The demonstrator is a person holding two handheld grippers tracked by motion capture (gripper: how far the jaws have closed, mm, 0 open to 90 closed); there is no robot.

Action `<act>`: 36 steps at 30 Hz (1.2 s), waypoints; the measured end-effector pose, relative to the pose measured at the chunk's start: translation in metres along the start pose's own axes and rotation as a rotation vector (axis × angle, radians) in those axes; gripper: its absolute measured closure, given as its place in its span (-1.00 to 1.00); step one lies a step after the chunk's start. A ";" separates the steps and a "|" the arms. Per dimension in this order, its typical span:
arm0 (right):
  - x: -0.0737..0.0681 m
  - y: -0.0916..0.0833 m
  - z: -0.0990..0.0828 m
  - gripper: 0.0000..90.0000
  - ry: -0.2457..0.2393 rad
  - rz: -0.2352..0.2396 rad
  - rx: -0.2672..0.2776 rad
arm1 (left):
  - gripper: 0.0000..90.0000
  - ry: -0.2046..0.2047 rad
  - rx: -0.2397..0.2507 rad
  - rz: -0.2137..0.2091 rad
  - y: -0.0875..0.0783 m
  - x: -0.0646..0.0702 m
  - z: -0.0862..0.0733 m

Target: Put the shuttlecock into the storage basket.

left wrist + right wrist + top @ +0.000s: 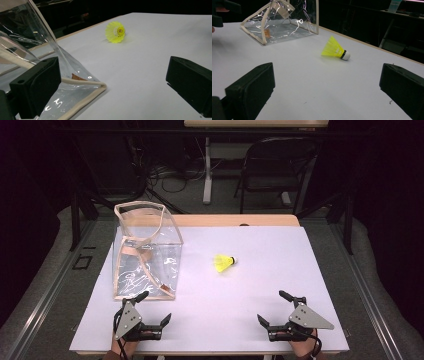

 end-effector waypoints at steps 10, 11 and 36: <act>0.001 0.000 -0.001 -1.00 0.007 0.005 -0.003 | -1.00 0.017 -0.010 -0.016 0.005 0.003 0.000; 0.001 0.001 -0.002 -1.00 0.007 0.007 -0.004 | -1.00 0.022 -0.012 -0.019 0.005 0.004 0.001; -0.001 0.005 -0.004 -1.00 0.013 0.018 -0.026 | -1.00 0.010 -0.050 -0.084 0.024 0.016 0.009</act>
Point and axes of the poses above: each handheld gripper's, and its own axes: y roughly forward along the jaws, z roughly out of its top, x roughly to its right, the point moved 6 cm from there along y, roughly forward along the jaws, and after that the axes turned 4 degrees about x, right-handed, at the moved point
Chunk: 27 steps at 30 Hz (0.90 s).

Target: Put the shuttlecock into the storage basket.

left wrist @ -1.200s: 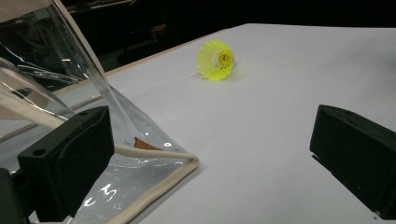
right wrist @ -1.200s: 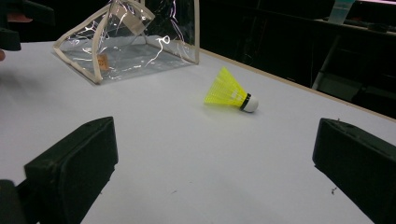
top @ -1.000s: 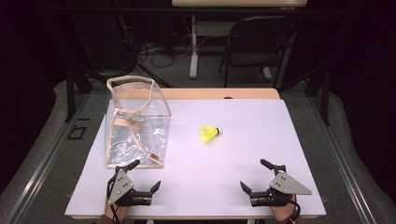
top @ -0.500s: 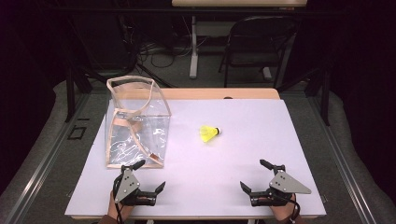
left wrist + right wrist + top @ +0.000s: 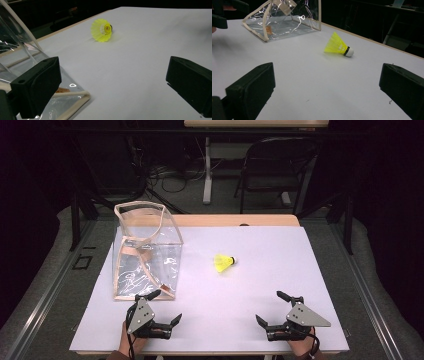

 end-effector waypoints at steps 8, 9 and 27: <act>0.000 0.000 -0.001 -1.00 -0.001 0.002 -0.005 | -1.00 -0.007 -0.039 -0.034 0.014 0.003 0.004; 0.000 0.000 -0.001 -1.00 -0.001 0.002 -0.005 | -1.00 -0.010 -0.041 -0.035 0.016 0.003 0.004; -0.001 0.001 -0.001 -1.00 -0.004 0.004 -0.012 | -1.00 -0.017 -0.086 -0.067 0.041 0.006 0.015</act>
Point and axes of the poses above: each handheld gripper's, and its own axes: y roughly forward along the jaws, z roughly out of its top, x roughly to its right, the point moved 6 cm from there along y, roughly forward along the jaws, and after that the axes turned 4 degrees about x, right-handed, at the moved point
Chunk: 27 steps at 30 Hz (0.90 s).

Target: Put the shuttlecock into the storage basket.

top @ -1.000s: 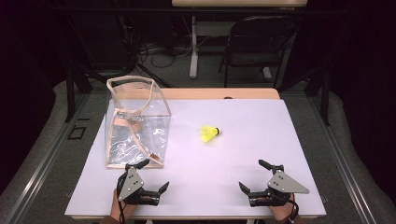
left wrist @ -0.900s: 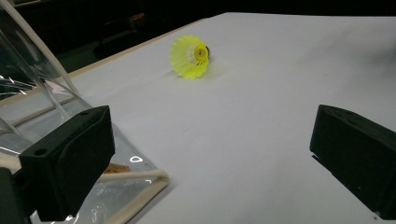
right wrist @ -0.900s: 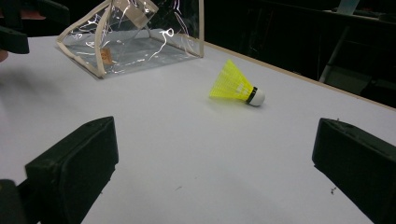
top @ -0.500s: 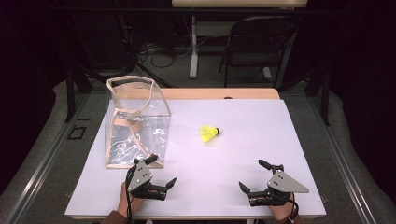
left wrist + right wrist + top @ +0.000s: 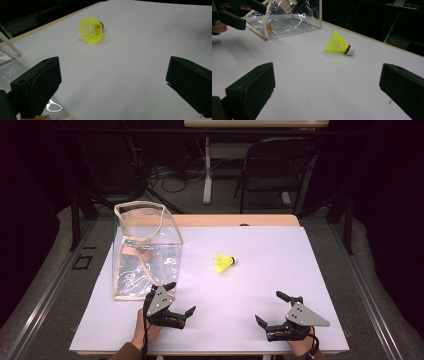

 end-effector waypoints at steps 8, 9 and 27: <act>0.000 0.001 0.000 -1.00 -0.002 0.002 -0.005 | -1.00 -0.001 -0.014 -0.005 0.011 -0.001 0.004; -0.001 0.001 -0.001 -1.00 0.008 0.003 -0.006 | -1.00 0.000 -0.014 -0.004 0.013 -0.002 0.004; 0.001 0.001 -0.001 -1.00 -0.001 0.001 -0.006 | -1.00 -0.003 -0.054 -0.010 0.040 -0.006 0.013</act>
Point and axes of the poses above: each handheld gripper's, and its own axes: y roughly forward along the jaws, z roughly out of its top, x roughly to its right, the point moved 6 cm from there along y, roughly forward along the jaws, and after that the axes turned 4 degrees about x, right-handed, at the moved point
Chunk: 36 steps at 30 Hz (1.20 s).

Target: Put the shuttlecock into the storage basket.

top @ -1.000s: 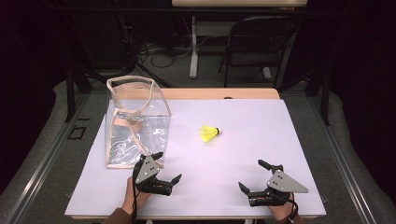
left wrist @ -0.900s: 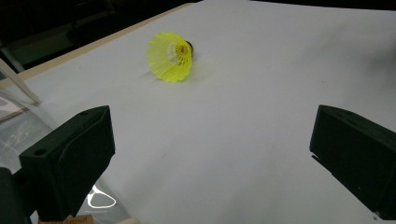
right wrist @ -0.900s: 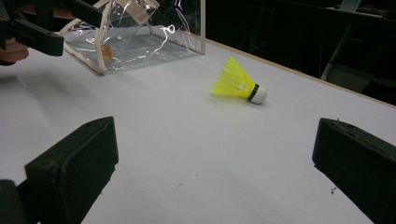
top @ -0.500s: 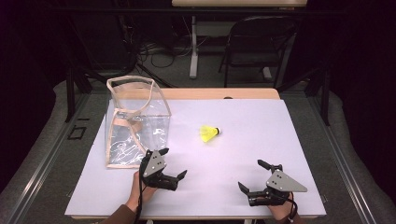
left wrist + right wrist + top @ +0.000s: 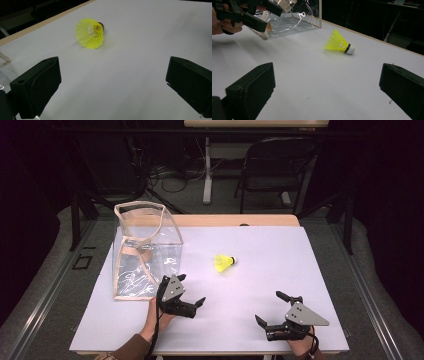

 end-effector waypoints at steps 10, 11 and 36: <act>0.000 0.000 0.000 -1.00 0.001 -0.002 -0.002 | -1.00 0.004 -0.015 0.008 0.016 -0.001 0.009; 0.000 0.000 0.000 -1.00 0.002 -0.002 -0.005 | -1.00 0.003 -0.017 0.012 0.017 -0.001 0.010; -0.001 -0.002 0.000 -1.00 0.006 -0.004 -0.005 | -1.00 -0.016 -0.082 0.022 0.060 0.000 0.028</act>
Point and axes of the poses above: each handheld gripper's, and its own axes: y roughly forward along the jaws, z roughly out of its top, x roughly to its right, the point moved 6 cm from there along y, roughly forward along the jaws, and after that the axes turned 4 degrees about x, right-handed, at the moved point
